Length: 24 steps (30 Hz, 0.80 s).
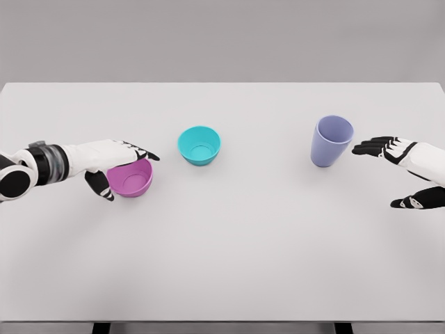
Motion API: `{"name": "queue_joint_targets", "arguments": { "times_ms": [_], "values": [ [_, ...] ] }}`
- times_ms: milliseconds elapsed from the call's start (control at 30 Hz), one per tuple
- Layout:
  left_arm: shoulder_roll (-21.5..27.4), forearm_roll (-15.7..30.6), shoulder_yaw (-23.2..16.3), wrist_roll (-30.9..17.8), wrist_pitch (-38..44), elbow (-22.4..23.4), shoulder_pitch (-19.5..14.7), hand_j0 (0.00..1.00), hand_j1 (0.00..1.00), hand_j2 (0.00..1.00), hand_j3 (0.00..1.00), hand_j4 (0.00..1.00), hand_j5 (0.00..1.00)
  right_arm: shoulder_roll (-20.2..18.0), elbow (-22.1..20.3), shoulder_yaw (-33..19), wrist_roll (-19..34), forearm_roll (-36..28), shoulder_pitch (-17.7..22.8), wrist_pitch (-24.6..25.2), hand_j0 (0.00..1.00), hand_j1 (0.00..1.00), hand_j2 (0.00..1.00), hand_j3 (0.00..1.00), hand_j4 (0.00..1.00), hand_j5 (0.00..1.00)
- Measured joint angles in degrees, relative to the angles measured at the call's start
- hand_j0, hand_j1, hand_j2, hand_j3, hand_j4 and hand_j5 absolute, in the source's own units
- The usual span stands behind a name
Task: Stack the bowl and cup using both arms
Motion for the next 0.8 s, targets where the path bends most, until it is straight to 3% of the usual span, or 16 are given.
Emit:
{"name": "queue_joint_targets", "arguments": {
  "times_ms": [467,700,800],
  "values": [
    [-1.38,-1.65,-0.48,0.0,0.0,0.46,0.18,1.0,1.0,1.0,1.0,1.0,1.0,-0.02,0.35,0.0,0.0,0.1,0.0,0.0,1.0,1.0,1.0,1.0,1.0,1.0],
    [-1.4,-1.72,-0.51,0.01,0.08,0.52,0.44,0.76,0.76,0.76,0.76,0.76,0.76,0.01,0.66,0.0,0.0,0.41,-0.09,0.0,1.0,1.0,1.0,1.0,1.0,1.0],
    [-1.38,-1.77,-0.5,0.0,0.06,0.53,0.26,0.71,0.71,0.71,0.71,0.71,0.71,0.02,0.72,0.0,0.0,0.44,-0.09,0.0,1.0,1.0,1.0,1.0,1.0,1.0]
  ]
}}
